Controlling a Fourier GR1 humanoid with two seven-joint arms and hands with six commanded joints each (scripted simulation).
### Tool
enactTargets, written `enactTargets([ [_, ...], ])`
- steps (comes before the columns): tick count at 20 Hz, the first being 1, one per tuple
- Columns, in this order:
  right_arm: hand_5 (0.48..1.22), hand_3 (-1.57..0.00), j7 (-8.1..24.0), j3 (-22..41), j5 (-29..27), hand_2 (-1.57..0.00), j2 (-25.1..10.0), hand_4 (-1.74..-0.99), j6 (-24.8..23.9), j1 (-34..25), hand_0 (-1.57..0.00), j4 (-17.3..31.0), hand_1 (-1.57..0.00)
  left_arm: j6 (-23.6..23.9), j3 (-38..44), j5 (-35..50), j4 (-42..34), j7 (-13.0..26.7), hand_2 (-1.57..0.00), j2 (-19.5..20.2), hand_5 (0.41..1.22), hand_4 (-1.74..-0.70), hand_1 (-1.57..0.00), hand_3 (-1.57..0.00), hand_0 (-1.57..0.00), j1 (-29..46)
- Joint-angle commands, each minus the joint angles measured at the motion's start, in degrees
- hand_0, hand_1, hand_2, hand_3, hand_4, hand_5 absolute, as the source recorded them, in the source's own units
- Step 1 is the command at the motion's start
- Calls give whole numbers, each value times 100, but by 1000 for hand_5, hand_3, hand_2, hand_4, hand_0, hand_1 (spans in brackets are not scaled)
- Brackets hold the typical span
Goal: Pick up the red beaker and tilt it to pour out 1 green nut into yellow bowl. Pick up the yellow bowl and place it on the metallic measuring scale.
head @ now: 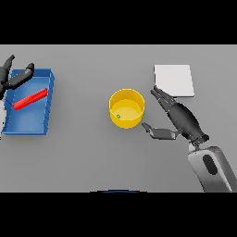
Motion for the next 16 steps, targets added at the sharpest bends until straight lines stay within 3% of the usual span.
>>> enactTargets([
  [1,626,1,-53,118,217,1,-115,-1137,48,-196,1,165,1,-7,2,0,51,14,-7,-12,683,-806,-7,-7,-8,-4],
  [3,630,1,-84,473,632,1,-286,-1150,313,-627,1,327,1,19,-15,-8,68,10,-4,-65,688,-809,-4,-4,-5,12],
  [9,643,1,-672,1225,1394,1,-643,-1161,823,-1583,1,1012,1,-67,24,17,7,-101,0,44,691,-805,0,0,0,129],
  [16,652,1,-969,1829,1752,1,-447,-1157,1342,-2477,1,1984,1,-132,74,79,28,-79,1,67,693,-809,1,1,1,79],
])
